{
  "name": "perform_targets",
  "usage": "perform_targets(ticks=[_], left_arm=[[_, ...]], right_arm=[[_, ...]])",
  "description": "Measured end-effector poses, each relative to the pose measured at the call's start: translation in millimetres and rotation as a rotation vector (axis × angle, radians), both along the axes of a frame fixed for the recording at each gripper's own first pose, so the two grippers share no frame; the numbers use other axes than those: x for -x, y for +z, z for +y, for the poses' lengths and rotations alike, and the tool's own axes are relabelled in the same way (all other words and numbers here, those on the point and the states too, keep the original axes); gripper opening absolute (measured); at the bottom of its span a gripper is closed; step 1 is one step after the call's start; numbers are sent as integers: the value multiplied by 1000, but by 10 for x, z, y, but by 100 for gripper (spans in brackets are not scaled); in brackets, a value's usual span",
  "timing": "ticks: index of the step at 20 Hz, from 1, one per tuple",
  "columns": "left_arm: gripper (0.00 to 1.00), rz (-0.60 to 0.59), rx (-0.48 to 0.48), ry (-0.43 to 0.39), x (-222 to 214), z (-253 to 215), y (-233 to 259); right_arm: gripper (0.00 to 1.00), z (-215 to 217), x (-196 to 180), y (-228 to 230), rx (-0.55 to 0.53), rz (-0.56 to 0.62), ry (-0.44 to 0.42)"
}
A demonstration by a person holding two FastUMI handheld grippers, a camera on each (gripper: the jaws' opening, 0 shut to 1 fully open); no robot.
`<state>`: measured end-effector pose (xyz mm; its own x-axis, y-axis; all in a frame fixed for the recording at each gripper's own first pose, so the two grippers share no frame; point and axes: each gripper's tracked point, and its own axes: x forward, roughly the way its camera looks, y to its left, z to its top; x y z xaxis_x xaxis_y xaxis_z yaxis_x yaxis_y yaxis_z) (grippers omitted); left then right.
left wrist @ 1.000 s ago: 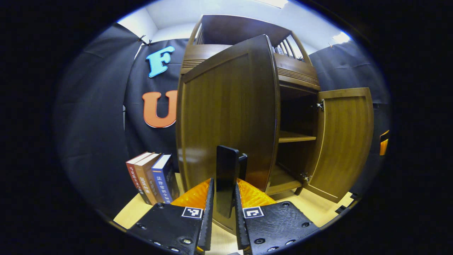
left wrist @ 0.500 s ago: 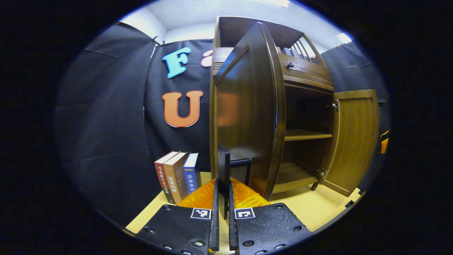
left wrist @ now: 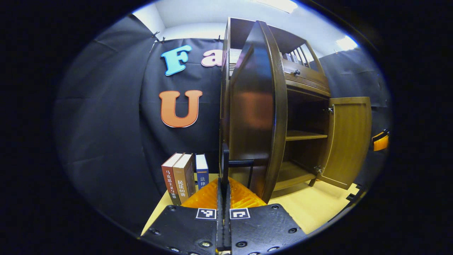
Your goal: Open the right door of the double-door shoe cabinet with the right hand, and open the left door with the left hand.
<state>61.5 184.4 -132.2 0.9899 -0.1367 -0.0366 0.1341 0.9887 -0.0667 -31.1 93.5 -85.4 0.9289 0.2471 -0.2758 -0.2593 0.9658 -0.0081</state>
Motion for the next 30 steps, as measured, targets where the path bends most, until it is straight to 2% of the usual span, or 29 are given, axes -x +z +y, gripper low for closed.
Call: perform_targets(ticks=[3, 8, 13, 14, 15, 18, 20, 21, 27, 28, 29, 30], left_arm=[[0, 3, 44, -75, -30, 133, -4], [1, 22, 49, -229, -47, 181, -17], [1, 33, 15, -235, -44, 179, -14], [10, 34, 13, -233, -46, 166, -22], [1, 36, 15, -231, -50, 165, -18], [0, 59, 42, -229, -15, 137, -29], [17, 56, 15, -209, -13, 167, -12], [12, 58, 10, -214, 6, 160, -13], [83, 20, 31, -157, 307, 417, 273], [89, 21, 33, -144, 398, 446, 330], [100, 30, 30, -124, 481, 477, 370], [100, 33, 22, -94, 585, 517, 431]], right_arm=[[99, 25, -23, -32, -2, 13, 8], [99, 53, -65, -51, 12, 25, 23], [99, 64, -99, -24, 14, 25, 34], [99, 68, -99, -18, 13, 24, 36], [99, 69, -108, 2, 11, 21, 38], [99, 59, -122, 7, 7, 18, 40], [99, 39, -133, 16, 4, 16, 41], [99, 33, -137, 29, 1, 13, 41], [99, -28, -209, 64, -18, -14, 50], [99, -48, -223, 64, -16, -20, 49], [99, -58, -231, 79, -20, -25, 54], [100, -60, -246, 91, -25, -29, 59]])
